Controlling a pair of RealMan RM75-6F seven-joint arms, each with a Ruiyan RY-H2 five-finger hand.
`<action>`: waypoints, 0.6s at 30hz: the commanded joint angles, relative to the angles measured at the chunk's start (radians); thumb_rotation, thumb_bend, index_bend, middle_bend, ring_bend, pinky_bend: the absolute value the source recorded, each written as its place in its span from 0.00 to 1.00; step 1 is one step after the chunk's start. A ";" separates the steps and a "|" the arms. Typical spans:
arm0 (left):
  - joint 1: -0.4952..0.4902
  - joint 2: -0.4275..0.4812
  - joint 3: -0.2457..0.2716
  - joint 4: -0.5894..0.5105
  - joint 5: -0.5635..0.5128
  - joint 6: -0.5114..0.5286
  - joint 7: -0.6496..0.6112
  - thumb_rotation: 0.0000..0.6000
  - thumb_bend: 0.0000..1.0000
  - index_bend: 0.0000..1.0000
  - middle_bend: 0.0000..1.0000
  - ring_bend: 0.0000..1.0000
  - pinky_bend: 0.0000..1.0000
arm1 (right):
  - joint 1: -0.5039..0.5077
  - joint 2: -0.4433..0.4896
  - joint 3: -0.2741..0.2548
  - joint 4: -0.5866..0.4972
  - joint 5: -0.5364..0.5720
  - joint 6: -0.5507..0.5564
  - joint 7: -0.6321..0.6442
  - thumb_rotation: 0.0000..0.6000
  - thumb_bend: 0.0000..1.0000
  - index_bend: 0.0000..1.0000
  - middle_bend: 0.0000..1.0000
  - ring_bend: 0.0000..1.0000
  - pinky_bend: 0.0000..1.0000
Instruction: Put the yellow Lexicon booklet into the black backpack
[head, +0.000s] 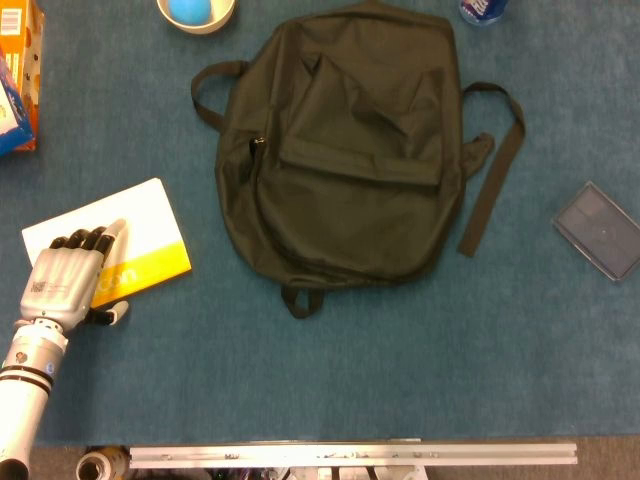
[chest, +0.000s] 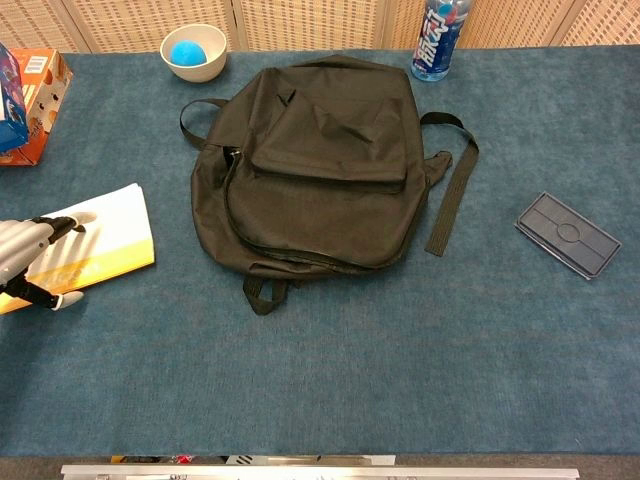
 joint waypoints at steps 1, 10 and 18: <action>-0.004 -0.004 0.002 0.004 -0.006 -0.001 0.001 0.88 0.22 0.00 0.15 0.14 0.20 | -0.002 0.001 0.001 0.000 0.002 0.001 0.001 1.00 0.23 0.40 0.45 0.40 0.57; -0.016 -0.024 -0.005 0.014 -0.043 0.001 0.004 1.00 0.22 0.01 0.17 0.14 0.20 | -0.007 0.006 -0.001 0.001 0.011 -0.004 0.011 1.00 0.23 0.40 0.45 0.40 0.57; -0.029 -0.018 -0.005 0.029 -0.035 -0.023 -0.047 1.00 0.23 0.05 0.20 0.16 0.20 | -0.012 0.007 -0.002 0.003 0.014 -0.002 0.011 1.00 0.23 0.40 0.45 0.40 0.57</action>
